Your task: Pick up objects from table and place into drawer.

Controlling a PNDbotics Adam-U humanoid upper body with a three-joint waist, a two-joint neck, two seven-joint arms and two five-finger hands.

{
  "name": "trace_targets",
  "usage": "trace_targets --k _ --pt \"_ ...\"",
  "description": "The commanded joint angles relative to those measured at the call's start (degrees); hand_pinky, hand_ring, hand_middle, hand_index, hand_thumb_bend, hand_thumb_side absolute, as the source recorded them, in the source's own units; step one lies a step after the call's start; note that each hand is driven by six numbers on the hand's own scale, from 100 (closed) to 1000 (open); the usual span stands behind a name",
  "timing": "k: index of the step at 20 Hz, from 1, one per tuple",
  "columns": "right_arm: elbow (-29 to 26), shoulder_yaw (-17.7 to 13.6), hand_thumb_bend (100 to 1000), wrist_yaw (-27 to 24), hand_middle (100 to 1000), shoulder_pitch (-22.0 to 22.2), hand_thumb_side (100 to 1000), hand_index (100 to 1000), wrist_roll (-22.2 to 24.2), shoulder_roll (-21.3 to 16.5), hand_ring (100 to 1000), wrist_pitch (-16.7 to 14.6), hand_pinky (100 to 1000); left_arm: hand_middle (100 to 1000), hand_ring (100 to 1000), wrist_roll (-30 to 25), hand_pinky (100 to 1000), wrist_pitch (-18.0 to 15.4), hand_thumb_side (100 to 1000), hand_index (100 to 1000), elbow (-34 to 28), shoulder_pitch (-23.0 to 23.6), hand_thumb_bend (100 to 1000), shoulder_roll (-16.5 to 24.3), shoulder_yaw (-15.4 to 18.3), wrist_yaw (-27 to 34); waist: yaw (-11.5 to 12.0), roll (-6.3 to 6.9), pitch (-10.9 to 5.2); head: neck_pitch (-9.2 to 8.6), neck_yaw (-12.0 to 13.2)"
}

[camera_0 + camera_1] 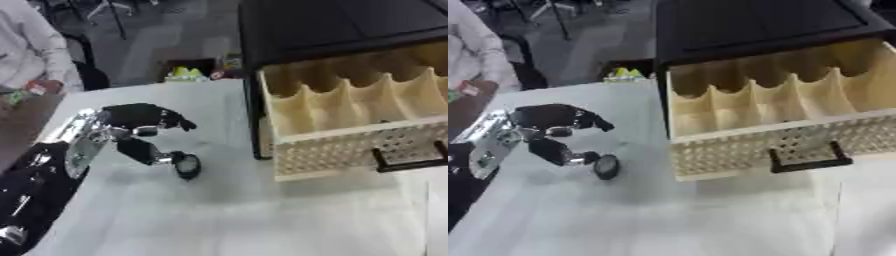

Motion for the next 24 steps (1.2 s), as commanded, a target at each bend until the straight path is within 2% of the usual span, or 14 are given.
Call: trace_targets --k 1,8,16,24 --pt "-0.9 -0.4 868 -0.3 451 -0.9 987 655 -0.1 -0.6 466 0.0 237 760 798 -13.2 743 -12.9 1000 960 -0.2 -0.7 311 1.0 0.2 -0.6 0.0 -0.44 -1.02 -0.56 0.0" --pt "-0.9 -0.5 868 -0.4 451 -1.0 987 655 -0.1 -0.5 466 -0.1 238 762 799 -12.7 746 -12.9 1000 982 -0.1 -0.2 334 0.7 -0.2 -2.7 0.0 -0.46 -0.94 -0.60 -0.1" --pt "-0.9 -0.6 868 -0.4 450 -1.0 987 654 -0.2 -0.4 465 -0.1 237 763 798 -9.4 743 -12.9 1000 990 0.7 0.3 340 0.4 -0.5 -7.1 -0.2 -0.54 -0.77 -0.85 0.0" --pt "-0.9 -0.6 868 -0.4 449 -1.1 987 653 -0.2 -0.3 464 -0.1 235 758 792 -4.8 737 -12.9 1000 983 1.7 0.6 295 0.1 -0.6 -11.7 -0.3 -0.62 -0.55 -1.02 0.1"
